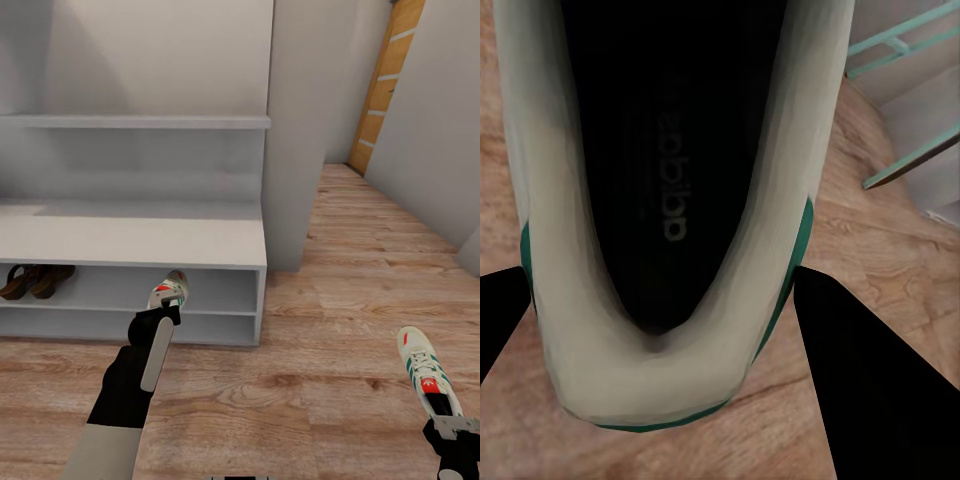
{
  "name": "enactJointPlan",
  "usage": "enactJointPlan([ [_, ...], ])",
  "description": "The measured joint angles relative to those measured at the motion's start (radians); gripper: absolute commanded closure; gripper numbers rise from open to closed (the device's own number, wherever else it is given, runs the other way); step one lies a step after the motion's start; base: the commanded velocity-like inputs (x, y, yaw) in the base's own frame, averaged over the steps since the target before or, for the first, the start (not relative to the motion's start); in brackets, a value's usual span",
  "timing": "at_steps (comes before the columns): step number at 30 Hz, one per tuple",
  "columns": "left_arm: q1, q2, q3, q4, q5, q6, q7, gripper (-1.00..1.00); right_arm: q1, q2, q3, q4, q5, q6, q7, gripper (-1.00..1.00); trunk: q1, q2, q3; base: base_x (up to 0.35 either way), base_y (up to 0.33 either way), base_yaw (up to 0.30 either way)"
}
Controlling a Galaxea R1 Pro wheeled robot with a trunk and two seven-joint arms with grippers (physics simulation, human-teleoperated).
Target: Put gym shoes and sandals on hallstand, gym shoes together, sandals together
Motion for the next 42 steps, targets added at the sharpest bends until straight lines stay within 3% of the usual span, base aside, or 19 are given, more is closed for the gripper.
enactJointPlan([
  [15,0.0,0.0,0.0,0.09,0.0,-0.083,-0.003,1.0,0.0,0.0,0.0,0.001,0.0,0.0,0.001,1.0,0.0,0.0,0.0,0.012,0.0,0.0],
  [42,0.0,0.0,0.0,0.098,0.0,-0.117,-0.003,1.0,0.0,0.0,0.001,0.001,0.0,0.0,0.001,1.0,0.0,0.0,0.0,0.069,0.0,0.0],
])
